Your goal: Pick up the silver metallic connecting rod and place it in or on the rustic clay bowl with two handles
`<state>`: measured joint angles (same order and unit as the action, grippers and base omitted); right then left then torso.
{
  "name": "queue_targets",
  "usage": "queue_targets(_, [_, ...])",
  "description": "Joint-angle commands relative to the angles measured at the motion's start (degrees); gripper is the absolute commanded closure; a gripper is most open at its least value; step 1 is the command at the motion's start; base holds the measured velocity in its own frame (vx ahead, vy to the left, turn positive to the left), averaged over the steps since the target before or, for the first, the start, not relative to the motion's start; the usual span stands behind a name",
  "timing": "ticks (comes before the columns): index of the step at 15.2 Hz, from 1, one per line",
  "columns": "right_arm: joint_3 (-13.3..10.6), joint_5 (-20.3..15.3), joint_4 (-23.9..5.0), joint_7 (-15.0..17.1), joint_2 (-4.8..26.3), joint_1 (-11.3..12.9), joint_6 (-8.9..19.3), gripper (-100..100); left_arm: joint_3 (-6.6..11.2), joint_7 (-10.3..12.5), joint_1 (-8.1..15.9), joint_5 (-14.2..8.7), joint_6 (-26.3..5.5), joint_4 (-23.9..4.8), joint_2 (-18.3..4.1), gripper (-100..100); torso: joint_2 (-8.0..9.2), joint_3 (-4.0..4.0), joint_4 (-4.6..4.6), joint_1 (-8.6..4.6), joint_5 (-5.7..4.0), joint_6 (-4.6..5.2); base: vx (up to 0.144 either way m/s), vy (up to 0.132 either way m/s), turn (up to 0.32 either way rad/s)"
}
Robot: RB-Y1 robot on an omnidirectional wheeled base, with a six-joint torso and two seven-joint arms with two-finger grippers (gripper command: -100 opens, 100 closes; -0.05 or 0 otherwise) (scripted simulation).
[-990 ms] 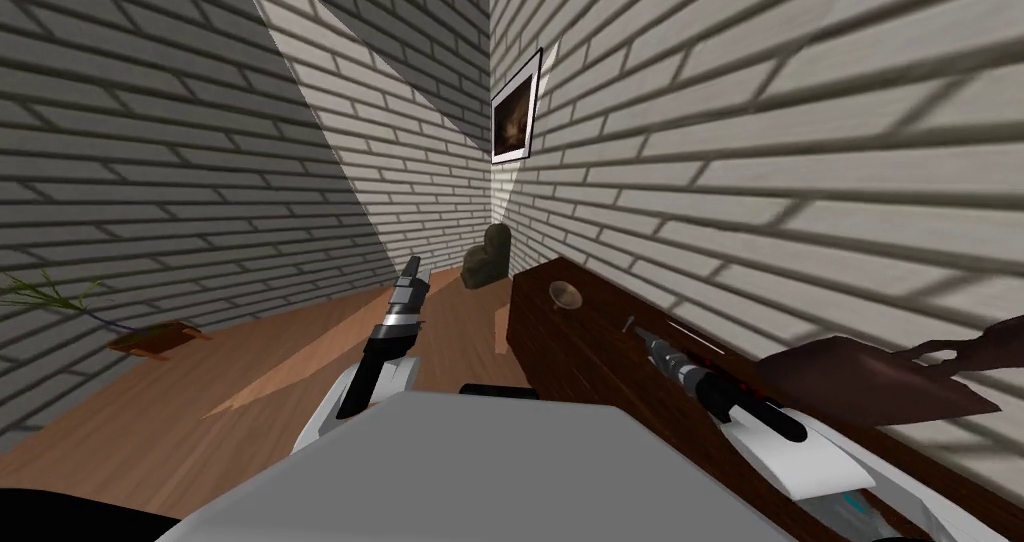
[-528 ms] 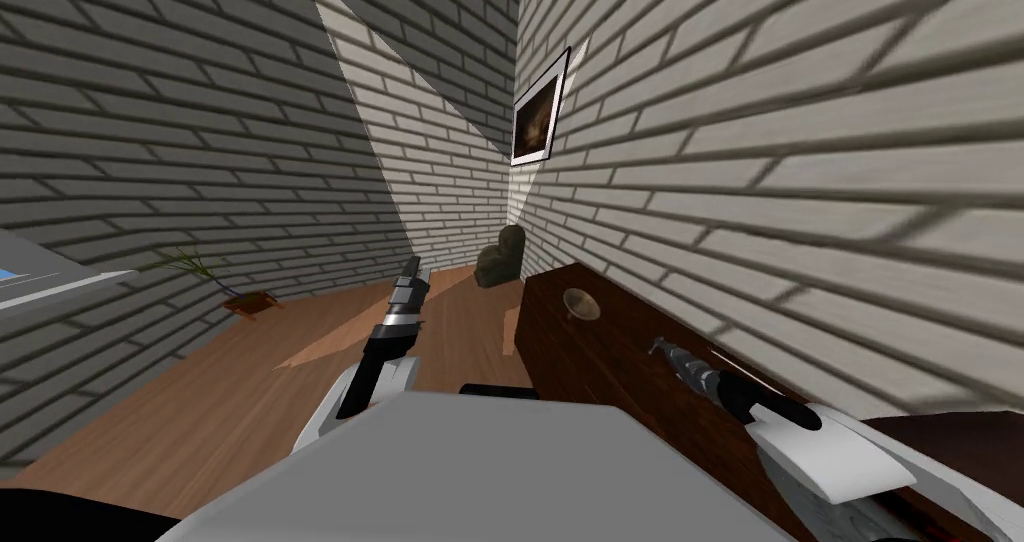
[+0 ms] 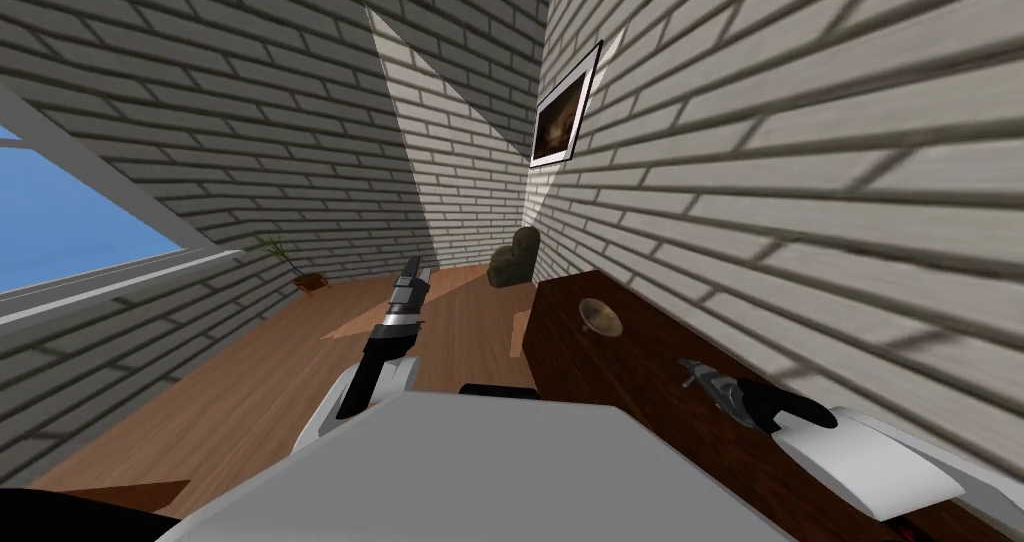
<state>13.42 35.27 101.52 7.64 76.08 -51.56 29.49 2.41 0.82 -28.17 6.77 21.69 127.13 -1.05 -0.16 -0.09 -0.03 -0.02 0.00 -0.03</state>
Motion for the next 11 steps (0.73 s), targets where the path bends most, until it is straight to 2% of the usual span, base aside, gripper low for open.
queue_targets(1, [-0.3,0.9,-0.8,0.0,1.3,-0.3,1.7,-100,0.00,0.0,0.0,0.0,0.0,0.0,0.0,0,0.00,0.00,0.00,0.00,0.00,0.00,0.021,-0.008,0.174])
queue_targets(3, [-0.8,2.8,-2.4,-0.2,3.6,-2.1,4.5,-100,0.00,0.0,0.0,0.0,0.0,0.0,0.0,0,0.00,0.00,0.00,0.01,0.00,-0.02,0.019,-0.005,0.298])
queue_targets(4, [-0.8,2.8,-2.4,-0.2,3.6,-2.1,4.5,-100,0.00,0.0,0.0,0.0,0.0,0.0,0.0,0,-0.01,-0.01,0.00,0.01,0.00,-0.04,0.019,-0.012,0.230])
queue_targets(8, [-2.1,5.7,-4.6,-0.4,6.5,-4.8,8.4,-100,0.00,0.0,0.0,0.0,0.0,0.0,0.0,0,-0.03,-0.02,-0.01,0.01,0.00,-0.02,0.025,-0.008,0.235])
queue_targets(10, [-2.7,6.5,-5.0,-0.4,7.0,-5.6,9.3,-100,0.00,0.0,0.0,0.0,0.0,0.0,0.0,0,-0.02,-0.01,0.00,0.00,-0.01,0.03,0.022,-0.012,0.135])
queue_targets(11, [-2.9,5.8,-5.2,-0.6,6.4,-4.7,8.2,-100,0.01,0.0,0.0,0.0,0.0,0.0,0.0,0,0.00,0.00,0.00,0.00,-0.01,0.04,0.013,-0.008,0.035])
